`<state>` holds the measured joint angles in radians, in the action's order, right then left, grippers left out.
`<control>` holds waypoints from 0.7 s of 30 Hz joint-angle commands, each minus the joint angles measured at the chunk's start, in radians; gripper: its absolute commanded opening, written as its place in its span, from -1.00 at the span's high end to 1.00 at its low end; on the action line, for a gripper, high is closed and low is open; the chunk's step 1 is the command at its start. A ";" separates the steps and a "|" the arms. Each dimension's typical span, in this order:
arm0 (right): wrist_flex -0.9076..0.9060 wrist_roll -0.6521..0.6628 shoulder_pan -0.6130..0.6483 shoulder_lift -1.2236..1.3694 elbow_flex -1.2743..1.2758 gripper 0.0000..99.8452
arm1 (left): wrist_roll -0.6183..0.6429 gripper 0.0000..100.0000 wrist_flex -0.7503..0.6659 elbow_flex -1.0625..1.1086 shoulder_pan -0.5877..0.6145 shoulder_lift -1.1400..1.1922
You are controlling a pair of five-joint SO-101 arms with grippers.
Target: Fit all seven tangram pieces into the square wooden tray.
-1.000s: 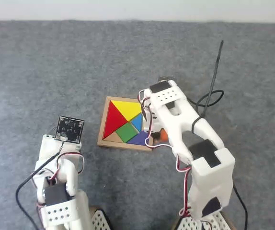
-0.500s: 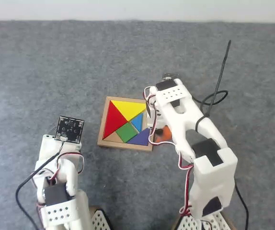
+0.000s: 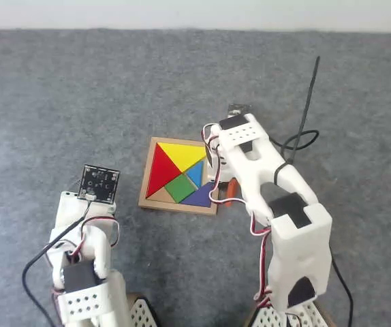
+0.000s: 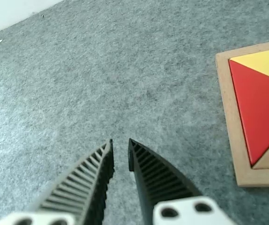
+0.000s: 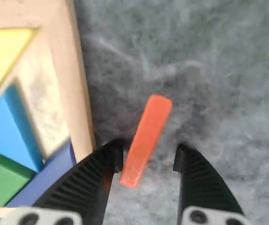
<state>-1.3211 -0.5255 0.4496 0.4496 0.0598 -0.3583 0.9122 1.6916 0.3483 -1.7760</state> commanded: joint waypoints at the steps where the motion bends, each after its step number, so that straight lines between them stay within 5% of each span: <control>1: 0.008 0.011 -0.010 -0.005 -0.029 0.71 | -0.009 0.89 -0.026 -0.013 0.008 -0.014; 4: 0.007 0.014 -0.013 -0.005 -0.031 0.92 | -0.009 0.89 -0.026 -0.013 0.008 -0.014; 21: -0.165 0.054 0.010 -0.028 -0.224 0.94 | -0.009 0.89 -0.026 -0.013 0.008 -0.014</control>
<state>-1.4699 -0.4856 0.4434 0.4511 -0.0844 -0.3583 0.9122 1.6916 0.3483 -1.7760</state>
